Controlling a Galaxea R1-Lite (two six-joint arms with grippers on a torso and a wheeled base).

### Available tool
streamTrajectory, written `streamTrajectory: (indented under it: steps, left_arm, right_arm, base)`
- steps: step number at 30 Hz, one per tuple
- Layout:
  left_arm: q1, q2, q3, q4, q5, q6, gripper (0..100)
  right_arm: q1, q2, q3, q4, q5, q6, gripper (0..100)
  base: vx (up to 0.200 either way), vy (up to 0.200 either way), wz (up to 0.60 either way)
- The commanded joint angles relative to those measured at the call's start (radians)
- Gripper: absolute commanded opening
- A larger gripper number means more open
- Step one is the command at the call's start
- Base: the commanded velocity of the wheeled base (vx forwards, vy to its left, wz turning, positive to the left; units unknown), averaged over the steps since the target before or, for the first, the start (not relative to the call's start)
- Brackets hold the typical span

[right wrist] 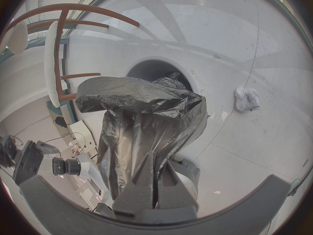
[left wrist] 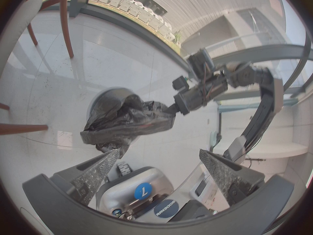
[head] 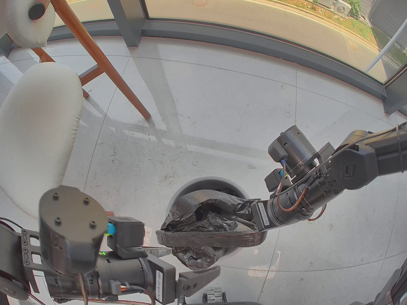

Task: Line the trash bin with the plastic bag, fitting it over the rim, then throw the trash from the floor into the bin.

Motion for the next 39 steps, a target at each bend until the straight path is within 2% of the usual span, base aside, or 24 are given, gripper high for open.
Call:
streamTrajectory:
  steps: [1, 4, 7, 10, 15, 18, 23, 26, 30, 34, 39]
  left_arm:
    - [0.178, -0.071, 0.134, -0.180, -0.149, -0.017, 100]
    - [0.275, -0.071, 0.178, -0.238, -0.283, -0.042, 100]
    - [0.323, -0.074, 0.215, -0.244, -0.342, -0.039, 100]
    - [0.327, -0.069, 0.226, -0.243, -0.347, -0.042, 100]
    - [0.330, -0.031, 0.210, -0.247, -0.350, -0.048, 100]
    - [0.330, -0.023, 0.212, -0.264, -0.350, -0.048, 100]
    - [0.330, -0.017, 0.214, -0.296, -0.352, -0.048, 100]
    - [0.330, -0.005, 0.207, -0.296, -0.352, -0.047, 100]
    - [0.326, 0.025, 0.204, -0.298, -0.352, -0.042, 100]
    - [0.324, 0.063, 0.191, -0.298, -0.352, -0.040, 100]
    - [0.324, 0.081, 0.168, -0.298, -0.353, -0.043, 100]
  right_arm:
    - [0.025, -0.021, -0.022, -0.014, 0.007, 0.000, 0]
    - [0.048, -0.031, -0.024, -0.047, 0.030, 0.000, 0]
    - [0.070, -0.037, -0.020, -0.099, 0.039, -0.020, 0]
    - [0.071, -0.035, -0.014, -0.176, 0.067, -0.080, 0]
    - [0.071, -0.032, -0.024, -0.250, 0.117, -0.088, 0]
    - [0.061, -0.028, -0.008, -0.259, 0.117, -0.094, 0]
    - [-0.045, 0.011, 0.003, -0.307, 0.129, -0.091, 0]
    - [-0.093, 0.020, 0.036, -0.340, 0.165, -0.094, 0]
    - [-0.146, 0.038, 0.078, -0.343, 0.169, -0.115, 0]
    - [-0.183, 0.088, 0.121, -0.372, 0.171, -0.149, 0]
    - [-0.180, 0.086, 0.111, -0.445, 0.176, -0.141, 0]
  base:
    - [0.000, 0.000, 0.00]
    - [0.000, 0.000, 0.00]
    - [0.000, 0.000, 0.00]
    - [0.000, 0.000, 0.00]
    - [0.000, 0.000, 0.00]
    - [0.000, 0.000, 0.00]
    - [0.000, 0.000, 0.00]
    - [0.000, 0.000, 0.00]
    - [0.000, 0.000, 0.00]
    - [0.000, 0.000, 0.00]
    - [0.000, 0.000, 0.00]
